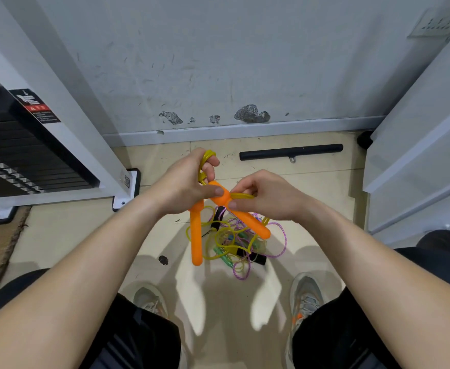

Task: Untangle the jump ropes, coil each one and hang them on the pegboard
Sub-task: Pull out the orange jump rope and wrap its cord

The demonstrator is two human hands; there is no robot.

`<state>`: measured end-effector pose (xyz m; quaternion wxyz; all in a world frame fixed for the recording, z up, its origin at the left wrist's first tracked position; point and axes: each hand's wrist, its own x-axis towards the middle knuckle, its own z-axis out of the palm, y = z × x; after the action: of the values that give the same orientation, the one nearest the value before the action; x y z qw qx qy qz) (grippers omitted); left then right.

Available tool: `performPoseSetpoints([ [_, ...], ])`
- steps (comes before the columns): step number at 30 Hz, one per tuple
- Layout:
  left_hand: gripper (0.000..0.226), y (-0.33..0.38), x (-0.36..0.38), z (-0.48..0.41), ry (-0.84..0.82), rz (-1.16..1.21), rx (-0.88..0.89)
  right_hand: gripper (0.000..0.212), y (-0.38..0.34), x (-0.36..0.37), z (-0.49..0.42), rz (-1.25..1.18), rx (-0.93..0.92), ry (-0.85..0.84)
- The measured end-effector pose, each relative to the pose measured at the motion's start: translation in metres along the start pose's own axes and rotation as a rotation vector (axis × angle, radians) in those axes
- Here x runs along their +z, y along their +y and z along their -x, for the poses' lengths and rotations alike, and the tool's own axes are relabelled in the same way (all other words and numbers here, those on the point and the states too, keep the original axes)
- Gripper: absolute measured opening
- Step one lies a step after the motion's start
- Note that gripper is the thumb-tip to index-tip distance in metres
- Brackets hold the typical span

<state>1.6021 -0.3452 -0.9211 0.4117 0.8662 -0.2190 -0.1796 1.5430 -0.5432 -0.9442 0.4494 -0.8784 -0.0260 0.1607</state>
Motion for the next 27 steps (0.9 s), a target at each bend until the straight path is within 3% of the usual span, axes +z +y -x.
performPoseSetpoints([
  [3, 0.048, 0.0, 0.017, -0.002, 0.08, -0.011, -0.018, 0.014, -0.002, 0.012, -0.002, 0.242, 0.047, 0.157],
  [8, 0.04, 0.001, 0.044, -0.008, 0.351, 0.228, -0.133, 0.016, -0.001, 0.031, -0.005, 0.346, 0.122, 0.335],
  [10, 0.043, 0.002, 0.048, -0.01, 0.335, 0.357, -0.166, 0.018, -0.004, 0.037, -0.002, 0.357, 0.112, 0.385],
  [12, 0.056, 0.002, 0.049, -0.01, 0.206, 0.433, -0.166, 0.014, -0.006, 0.039, -0.001, 0.336, 0.107, 0.412],
  [15, 0.075, 0.005, 0.042, -0.008, 0.008, 0.383, -0.106, 0.011, -0.007, 0.034, -0.001, 0.298, 0.134, 0.411],
  [18, 0.076, 0.001, 0.037, -0.009, -0.081, 0.251, -0.011, 0.008, -0.009, 0.031, -0.002, 0.285, 0.159, 0.422],
  [27, 0.054, -0.015, 0.047, -0.017, 0.281, 0.085, 0.113, 0.022, -0.018, 0.025, 0.004, -0.003, 0.159, 0.37],
])
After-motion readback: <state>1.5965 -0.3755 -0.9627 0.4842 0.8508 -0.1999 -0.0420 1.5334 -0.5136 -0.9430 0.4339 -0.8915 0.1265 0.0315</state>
